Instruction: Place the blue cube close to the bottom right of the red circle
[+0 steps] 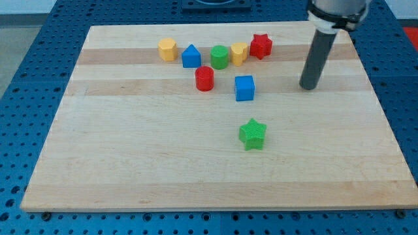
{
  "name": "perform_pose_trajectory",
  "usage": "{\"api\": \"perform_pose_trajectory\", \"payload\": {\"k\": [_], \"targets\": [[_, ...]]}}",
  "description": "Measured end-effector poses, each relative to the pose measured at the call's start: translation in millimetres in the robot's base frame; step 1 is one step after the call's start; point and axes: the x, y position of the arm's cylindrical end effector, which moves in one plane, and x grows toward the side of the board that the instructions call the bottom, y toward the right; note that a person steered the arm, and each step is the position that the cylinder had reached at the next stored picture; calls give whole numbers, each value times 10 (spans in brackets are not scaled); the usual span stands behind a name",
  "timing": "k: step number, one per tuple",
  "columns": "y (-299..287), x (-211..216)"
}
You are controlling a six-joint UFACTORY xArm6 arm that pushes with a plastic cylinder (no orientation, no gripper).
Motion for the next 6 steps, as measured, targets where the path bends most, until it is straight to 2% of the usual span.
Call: {"api": "perform_pose_trajectory", "payload": {"k": [5,6], "targets": [[-1183,247],[-1276,251]]}}
